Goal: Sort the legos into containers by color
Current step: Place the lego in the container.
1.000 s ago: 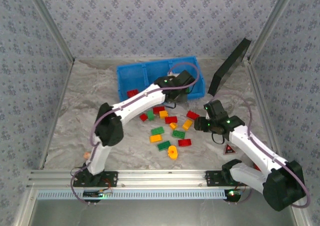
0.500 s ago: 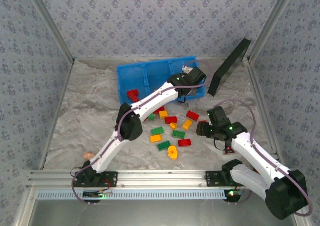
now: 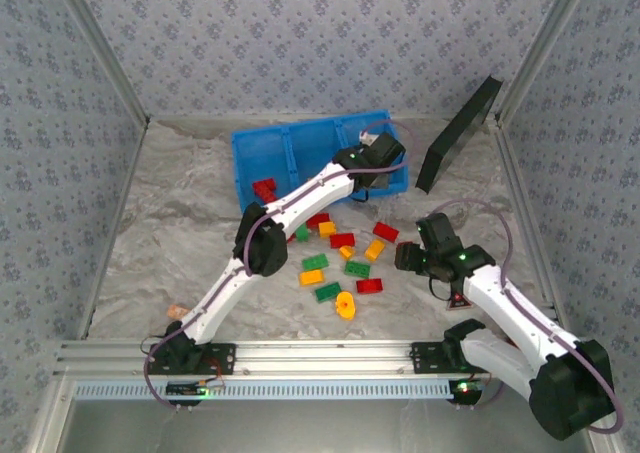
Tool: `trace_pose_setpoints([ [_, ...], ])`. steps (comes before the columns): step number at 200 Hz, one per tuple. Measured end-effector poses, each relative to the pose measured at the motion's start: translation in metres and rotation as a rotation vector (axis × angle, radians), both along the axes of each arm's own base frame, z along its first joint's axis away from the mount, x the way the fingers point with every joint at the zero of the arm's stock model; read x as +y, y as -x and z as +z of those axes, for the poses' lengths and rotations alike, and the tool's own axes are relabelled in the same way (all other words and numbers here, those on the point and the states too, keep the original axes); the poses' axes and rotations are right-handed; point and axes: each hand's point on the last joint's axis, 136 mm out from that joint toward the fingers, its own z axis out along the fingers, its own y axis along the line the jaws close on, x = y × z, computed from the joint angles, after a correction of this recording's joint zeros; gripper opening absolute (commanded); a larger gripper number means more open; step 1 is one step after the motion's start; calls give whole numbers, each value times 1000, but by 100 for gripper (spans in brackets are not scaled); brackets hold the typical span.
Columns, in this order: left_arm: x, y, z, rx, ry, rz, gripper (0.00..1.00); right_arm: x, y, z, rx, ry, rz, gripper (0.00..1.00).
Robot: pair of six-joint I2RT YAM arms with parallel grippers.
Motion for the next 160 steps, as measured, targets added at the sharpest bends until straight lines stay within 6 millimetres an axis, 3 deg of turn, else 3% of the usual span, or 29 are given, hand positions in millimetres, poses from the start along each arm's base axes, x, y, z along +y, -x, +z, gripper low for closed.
trace_pose_setpoints([
  [73,-9,2,-12,35,34,-8,46,2,-9,-14,23,30,25,66],
  [140,-10,6,-17,63,40,-13,46,1,-11,-14,17,35,31,66],
  [160,-9,11,-28,90,33,-18,46,1,-11,-14,17,35,30,66],
])
